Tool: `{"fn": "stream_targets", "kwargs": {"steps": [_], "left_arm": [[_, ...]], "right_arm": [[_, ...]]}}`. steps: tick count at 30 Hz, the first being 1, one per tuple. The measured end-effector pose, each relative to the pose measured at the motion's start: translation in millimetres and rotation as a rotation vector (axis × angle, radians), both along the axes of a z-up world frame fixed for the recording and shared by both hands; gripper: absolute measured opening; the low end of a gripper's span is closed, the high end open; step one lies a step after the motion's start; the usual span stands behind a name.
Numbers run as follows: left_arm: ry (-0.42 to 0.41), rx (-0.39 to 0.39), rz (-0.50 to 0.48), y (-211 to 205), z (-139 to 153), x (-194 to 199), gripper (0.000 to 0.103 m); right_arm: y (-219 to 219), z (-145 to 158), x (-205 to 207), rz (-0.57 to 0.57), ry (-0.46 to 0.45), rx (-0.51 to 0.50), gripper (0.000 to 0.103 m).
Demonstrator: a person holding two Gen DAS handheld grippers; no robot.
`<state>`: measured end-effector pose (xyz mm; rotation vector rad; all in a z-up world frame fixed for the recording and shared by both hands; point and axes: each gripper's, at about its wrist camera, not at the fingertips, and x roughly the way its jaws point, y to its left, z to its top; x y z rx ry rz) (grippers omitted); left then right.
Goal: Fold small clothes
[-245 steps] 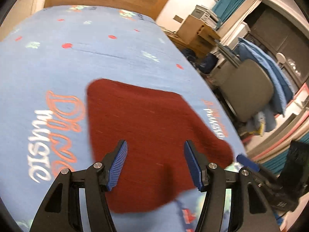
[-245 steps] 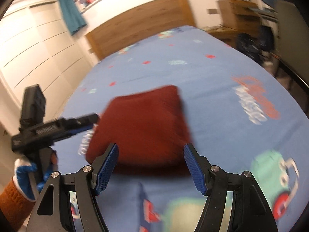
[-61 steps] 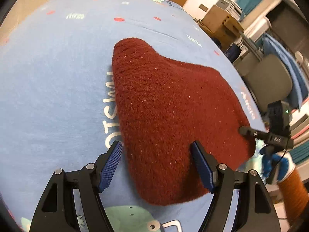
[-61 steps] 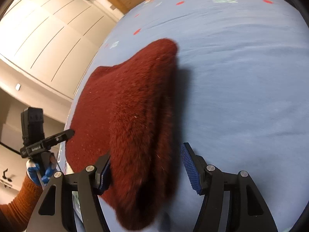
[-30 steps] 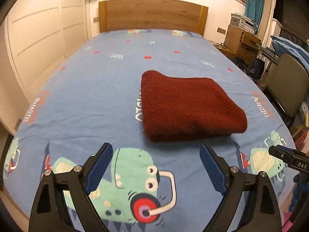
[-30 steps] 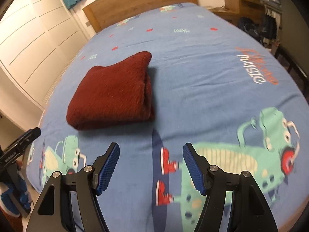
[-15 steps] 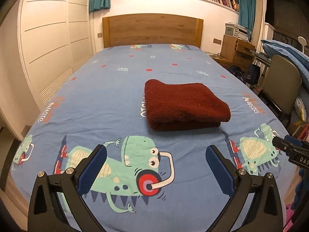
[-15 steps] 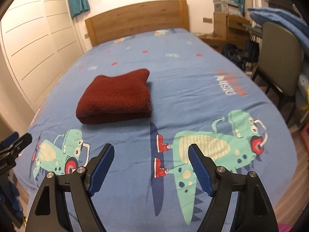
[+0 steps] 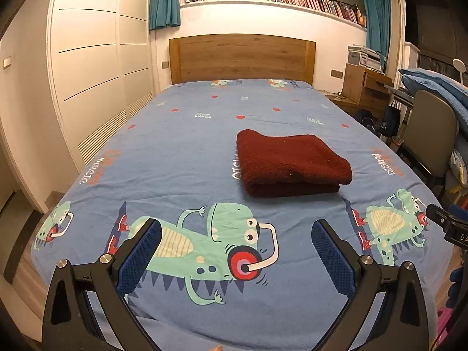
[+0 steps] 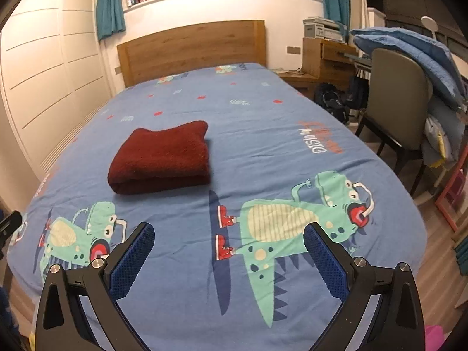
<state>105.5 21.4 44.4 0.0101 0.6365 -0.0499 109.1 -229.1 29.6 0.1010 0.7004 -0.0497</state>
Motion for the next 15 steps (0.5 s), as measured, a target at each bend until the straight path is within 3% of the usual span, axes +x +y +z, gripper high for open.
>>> {"fn": "stream_targets", "kwargs": {"steps": [15], "left_arm": [[-0.028,0.047,0.05,-10.7,-1.7,-8.9,0.101]], "right_arm": [[-23.5,-0.9,-18.8,-0.075,-0.04,-0.011,0.102]]}}
